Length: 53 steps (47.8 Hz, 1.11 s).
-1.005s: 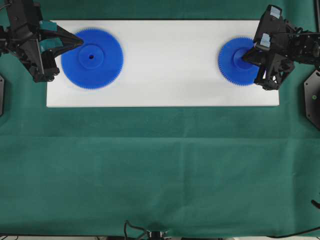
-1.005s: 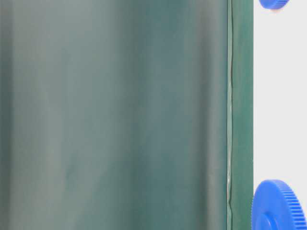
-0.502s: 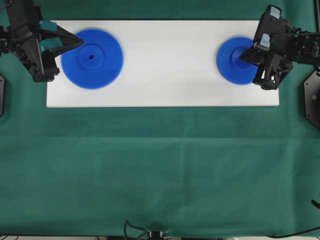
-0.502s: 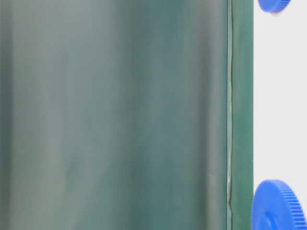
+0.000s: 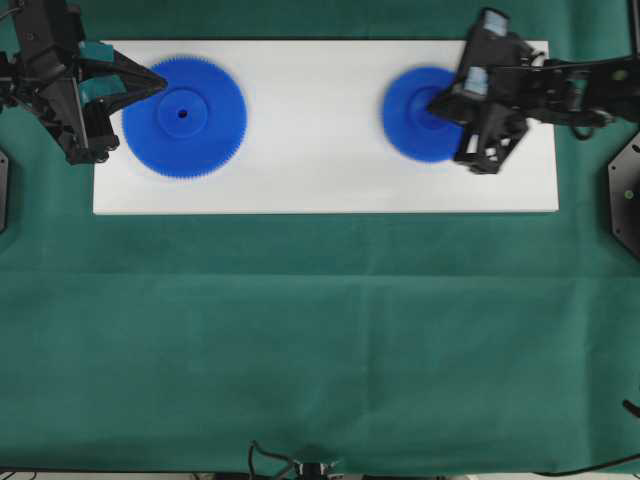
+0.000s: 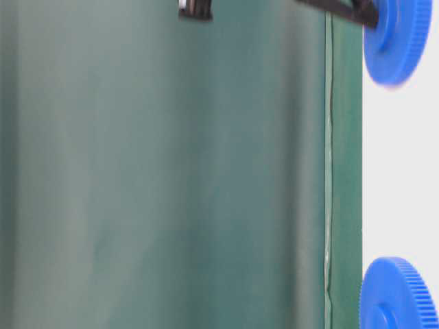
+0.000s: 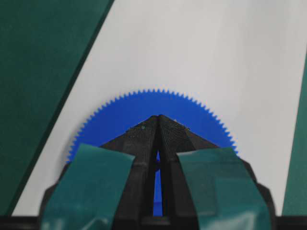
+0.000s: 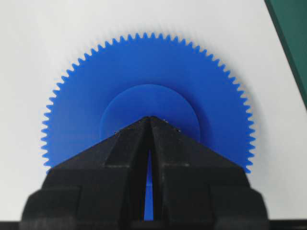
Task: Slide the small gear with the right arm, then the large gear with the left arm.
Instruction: 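Push the small gear left with the right gripper until it meshes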
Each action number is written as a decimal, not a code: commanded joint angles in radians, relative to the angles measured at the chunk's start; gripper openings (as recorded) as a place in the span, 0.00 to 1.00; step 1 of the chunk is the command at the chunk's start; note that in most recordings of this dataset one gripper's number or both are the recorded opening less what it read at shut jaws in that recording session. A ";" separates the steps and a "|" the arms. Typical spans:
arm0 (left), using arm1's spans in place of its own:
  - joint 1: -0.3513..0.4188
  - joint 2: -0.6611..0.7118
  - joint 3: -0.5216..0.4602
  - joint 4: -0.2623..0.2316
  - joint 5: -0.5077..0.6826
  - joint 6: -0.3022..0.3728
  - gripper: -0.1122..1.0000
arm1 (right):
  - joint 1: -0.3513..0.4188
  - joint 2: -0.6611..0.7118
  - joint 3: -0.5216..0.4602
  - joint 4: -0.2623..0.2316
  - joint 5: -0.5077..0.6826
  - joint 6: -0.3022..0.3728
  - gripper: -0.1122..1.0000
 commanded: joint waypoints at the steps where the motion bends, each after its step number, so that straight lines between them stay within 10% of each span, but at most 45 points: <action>1: 0.003 -0.005 -0.025 0.000 -0.011 0.000 0.10 | 0.015 0.069 -0.072 -0.002 -0.006 -0.003 0.57; 25: 0.003 -0.005 -0.028 0.000 -0.011 0.002 0.10 | 0.118 0.430 -0.546 -0.071 0.081 -0.015 0.57; 53: 0.003 -0.005 -0.026 0.000 -0.009 0.002 0.10 | 0.129 0.442 -0.569 -0.075 0.110 -0.014 0.57</action>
